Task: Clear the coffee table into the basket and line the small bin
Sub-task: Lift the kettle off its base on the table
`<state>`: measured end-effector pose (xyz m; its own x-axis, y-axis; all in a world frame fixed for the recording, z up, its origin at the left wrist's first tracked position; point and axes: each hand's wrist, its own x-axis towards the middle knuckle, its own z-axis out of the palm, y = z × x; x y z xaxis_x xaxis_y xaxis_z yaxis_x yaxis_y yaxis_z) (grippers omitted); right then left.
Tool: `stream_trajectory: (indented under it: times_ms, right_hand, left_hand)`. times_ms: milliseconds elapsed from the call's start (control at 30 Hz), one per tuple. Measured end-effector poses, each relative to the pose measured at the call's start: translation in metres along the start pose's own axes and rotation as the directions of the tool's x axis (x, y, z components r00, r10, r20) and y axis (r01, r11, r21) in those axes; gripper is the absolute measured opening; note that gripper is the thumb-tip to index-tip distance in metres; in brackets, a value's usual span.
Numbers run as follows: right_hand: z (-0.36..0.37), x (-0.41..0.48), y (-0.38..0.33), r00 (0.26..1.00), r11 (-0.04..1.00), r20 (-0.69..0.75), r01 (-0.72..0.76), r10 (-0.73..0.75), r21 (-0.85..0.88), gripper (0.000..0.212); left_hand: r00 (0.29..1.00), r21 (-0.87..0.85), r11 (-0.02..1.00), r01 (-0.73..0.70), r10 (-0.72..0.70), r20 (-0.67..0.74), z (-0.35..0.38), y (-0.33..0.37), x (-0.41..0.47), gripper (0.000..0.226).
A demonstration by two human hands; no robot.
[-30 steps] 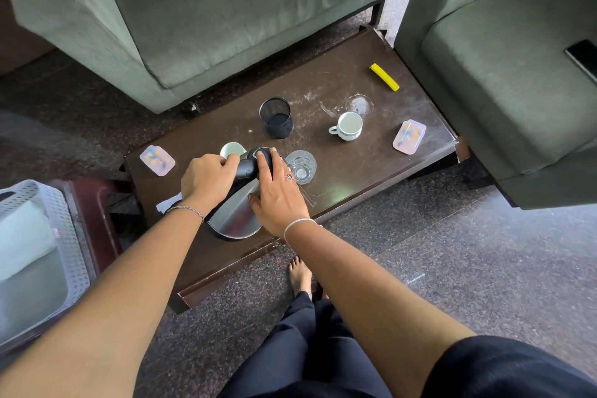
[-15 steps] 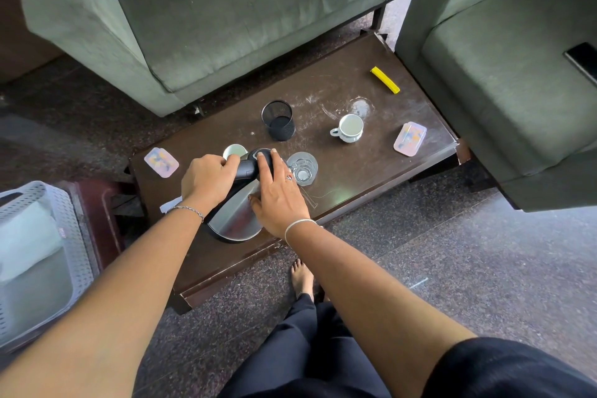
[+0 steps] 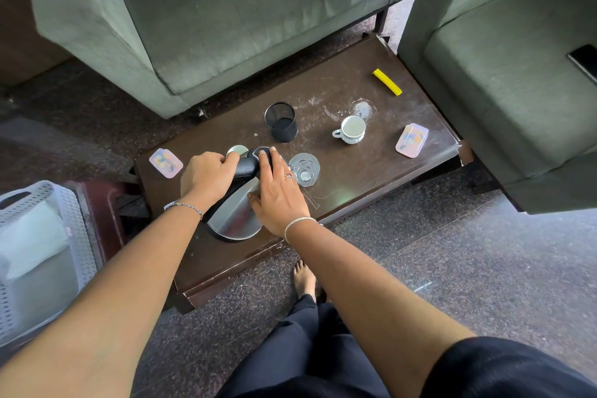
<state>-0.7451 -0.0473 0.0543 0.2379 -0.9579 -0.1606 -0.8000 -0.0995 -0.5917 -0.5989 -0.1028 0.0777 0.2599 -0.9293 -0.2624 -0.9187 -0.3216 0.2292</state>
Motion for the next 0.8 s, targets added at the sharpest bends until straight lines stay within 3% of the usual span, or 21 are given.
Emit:
stream_trajectory:
  times_ms: [800]
  right_hand:
    - [-0.0012,-0.008,-0.0027,1.0,1.0,0.026,-0.001,0.001,0.004,0.08]
  left_hand:
    - [0.999,0.033,0.998,-0.052,0.052,0.011,-0.0022,-0.0025,-0.0002,0.053]
